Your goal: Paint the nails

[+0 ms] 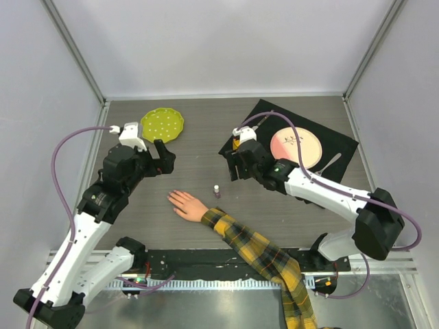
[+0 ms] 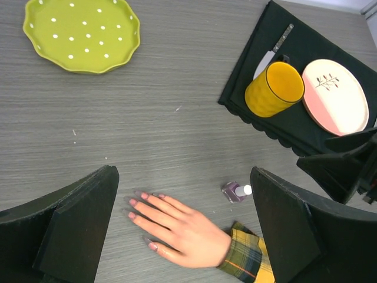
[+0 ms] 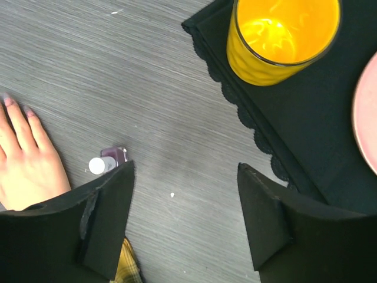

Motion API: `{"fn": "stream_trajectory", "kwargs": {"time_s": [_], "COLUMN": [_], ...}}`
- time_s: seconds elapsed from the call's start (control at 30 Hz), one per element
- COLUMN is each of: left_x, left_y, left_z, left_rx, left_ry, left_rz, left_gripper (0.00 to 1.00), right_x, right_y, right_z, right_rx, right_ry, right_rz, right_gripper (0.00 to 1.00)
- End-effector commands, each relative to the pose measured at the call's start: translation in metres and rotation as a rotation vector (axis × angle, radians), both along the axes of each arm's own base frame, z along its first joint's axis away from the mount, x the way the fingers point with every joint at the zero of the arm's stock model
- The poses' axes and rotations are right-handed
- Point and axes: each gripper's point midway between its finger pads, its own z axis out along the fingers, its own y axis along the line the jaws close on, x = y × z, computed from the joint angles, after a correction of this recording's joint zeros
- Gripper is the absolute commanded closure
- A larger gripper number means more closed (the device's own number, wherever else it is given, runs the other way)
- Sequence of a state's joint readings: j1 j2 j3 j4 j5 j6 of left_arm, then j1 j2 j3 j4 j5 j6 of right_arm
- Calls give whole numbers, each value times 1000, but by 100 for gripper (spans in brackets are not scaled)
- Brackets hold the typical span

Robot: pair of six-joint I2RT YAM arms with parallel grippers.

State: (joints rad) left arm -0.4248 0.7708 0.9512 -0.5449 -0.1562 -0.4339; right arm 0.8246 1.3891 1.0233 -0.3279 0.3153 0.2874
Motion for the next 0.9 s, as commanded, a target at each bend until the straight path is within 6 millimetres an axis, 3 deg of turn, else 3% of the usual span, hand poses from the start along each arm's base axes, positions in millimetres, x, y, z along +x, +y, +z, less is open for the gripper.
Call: {"fn": "stream_trajectory", "kwargs": {"time_s": [0.0,0.1,0.27,0.3,0.37,0.4,0.43,0.5,0.53,0.6,0.63,0.67,0.73,0.77,0.87], "left_x": [3,3,4,5,5,13,6,11,10,14,13,16,14,19,22], "left_y": [-8,-15,-45,-56,-67,-66,-78,-86,-96,-109,-120,-128,-143,-148,-159], "left_z": [1,-5,-18,-31,-41,-58,-65,-70,-82,-83,-96,-94,-115,-113,-129], "left_rx": [-6,-8,-48,-64,-54,-12,18,87,151,189,233,236,300,316,404], "left_ry": [0,26,90,153,210,259,285,286,306,296,316,310,352,347,370], "left_rz": [-43,-75,-215,-249,-265,-216,-243,-205,-193,-186,-185,-188,-208,-189,-173], "left_gripper": [0,1,11,13,19,20,20,20,21,22,28,31,36,37,41], "right_x": [10,5,5,5,3,6,4,4,5,3,3,1,-5,-8,-18], "right_y": [31,38,21,17,5,-6,-17,-35,-52,-70,-86,-96,-109,-114,-119], "right_z": [15,6,-7,-8,-11,-11,-12,-13,-19,-10,-14,-4,-4,9,13], "right_rx": [94,100,94,92,103,101,104,111,103,137,140,166,177,211,228], "right_ry": [-28,-6,0,-1,4,-3,-2,7,19,2,7,-14,-27,-63,-85], "right_rz": [57,90,-12,-32,-88,-133,-168,-231,-273,-303,-337,-354,-369,-370,-349], "right_gripper": [31,32,25,25,23,22,21,18,16,11,9,8,7,7,7]}}
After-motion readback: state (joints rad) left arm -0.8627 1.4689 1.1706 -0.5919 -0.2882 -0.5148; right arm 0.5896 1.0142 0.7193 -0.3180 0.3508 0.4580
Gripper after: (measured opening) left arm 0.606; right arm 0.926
